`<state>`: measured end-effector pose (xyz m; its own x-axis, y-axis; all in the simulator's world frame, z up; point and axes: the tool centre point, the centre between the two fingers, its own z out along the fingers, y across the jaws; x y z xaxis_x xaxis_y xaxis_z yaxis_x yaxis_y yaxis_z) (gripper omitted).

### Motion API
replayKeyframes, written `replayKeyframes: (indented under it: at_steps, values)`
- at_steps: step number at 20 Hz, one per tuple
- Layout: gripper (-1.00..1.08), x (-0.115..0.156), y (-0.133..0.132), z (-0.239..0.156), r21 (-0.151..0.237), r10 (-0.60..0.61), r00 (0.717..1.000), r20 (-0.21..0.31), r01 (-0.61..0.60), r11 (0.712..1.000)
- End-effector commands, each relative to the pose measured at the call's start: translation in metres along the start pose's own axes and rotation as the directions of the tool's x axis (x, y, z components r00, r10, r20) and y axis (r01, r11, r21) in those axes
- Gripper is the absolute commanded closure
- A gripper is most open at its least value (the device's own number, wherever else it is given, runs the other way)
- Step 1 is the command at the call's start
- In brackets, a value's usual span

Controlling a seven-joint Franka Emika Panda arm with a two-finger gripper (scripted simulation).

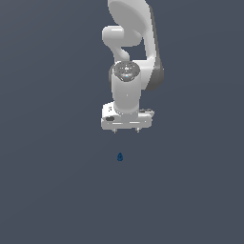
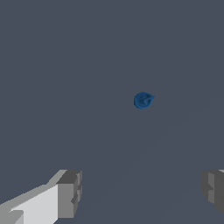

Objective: Pick up the object and move it to a goal position.

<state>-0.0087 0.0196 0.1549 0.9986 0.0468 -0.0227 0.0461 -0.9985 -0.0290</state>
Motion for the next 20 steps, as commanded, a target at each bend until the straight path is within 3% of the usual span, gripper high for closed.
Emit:
replayKeyframes:
  at_steps: [1, 20]
  values:
    - [-0.92, 0.0000, 0.0000, 0.0000, 0.000, 0.000, 1.000, 0.000, 0.000, 1.000]
    - [-0.92, 0.0042, 0.0038, -0.0015, 0.006, -0.034, 0.999, -0.016, 0.034, 0.999]
